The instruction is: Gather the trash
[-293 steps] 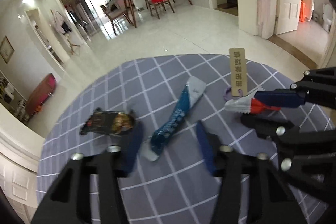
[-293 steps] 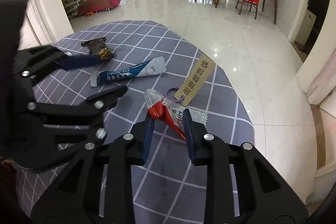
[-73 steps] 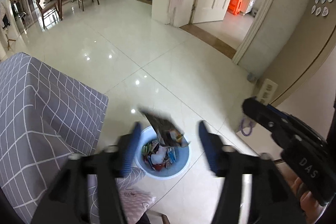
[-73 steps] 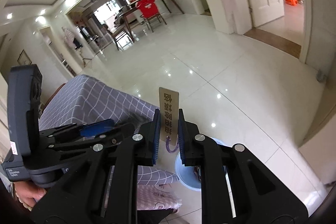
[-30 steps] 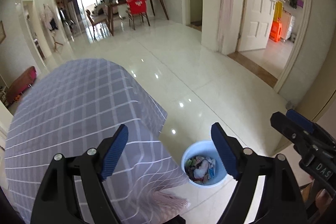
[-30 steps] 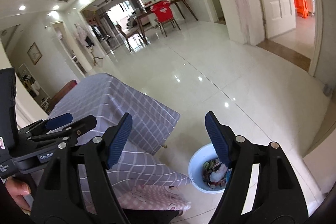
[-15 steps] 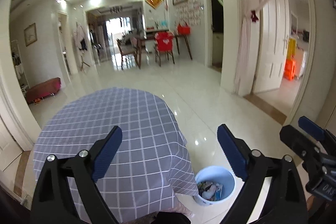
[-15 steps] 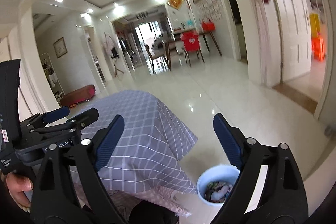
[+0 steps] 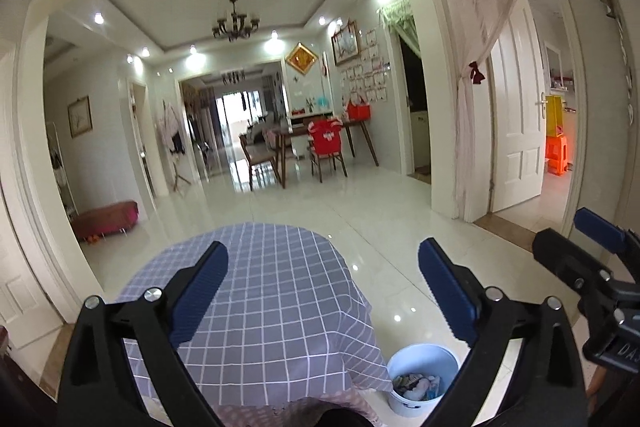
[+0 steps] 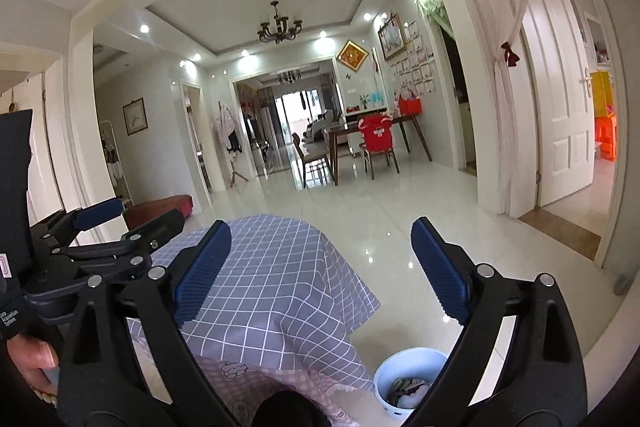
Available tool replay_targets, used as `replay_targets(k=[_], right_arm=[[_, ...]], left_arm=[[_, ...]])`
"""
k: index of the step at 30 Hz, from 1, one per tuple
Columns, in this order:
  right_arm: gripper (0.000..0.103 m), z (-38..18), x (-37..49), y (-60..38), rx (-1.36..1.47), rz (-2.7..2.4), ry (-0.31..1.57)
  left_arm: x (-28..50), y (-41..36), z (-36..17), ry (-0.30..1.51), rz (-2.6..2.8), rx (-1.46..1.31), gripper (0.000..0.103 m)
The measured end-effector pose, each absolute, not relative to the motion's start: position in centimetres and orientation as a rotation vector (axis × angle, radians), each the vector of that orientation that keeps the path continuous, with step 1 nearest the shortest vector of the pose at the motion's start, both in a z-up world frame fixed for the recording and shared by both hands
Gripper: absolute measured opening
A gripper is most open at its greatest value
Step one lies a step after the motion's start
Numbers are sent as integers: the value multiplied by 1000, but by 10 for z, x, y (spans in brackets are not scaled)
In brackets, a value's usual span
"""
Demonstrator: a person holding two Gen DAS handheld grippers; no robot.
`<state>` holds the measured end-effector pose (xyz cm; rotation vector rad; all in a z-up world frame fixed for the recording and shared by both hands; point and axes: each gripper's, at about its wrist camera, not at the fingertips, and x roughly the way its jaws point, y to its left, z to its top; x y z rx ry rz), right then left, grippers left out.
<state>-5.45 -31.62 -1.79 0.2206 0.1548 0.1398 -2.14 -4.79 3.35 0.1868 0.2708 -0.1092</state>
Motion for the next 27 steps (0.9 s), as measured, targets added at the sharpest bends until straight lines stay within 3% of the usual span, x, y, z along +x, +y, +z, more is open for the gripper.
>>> replay_targets(k=[27], right_arm=[[91, -27, -62, -321, 239, 180, 147]], left_arm=[[-39, -53, 35, 250, -79, 202, 94]])
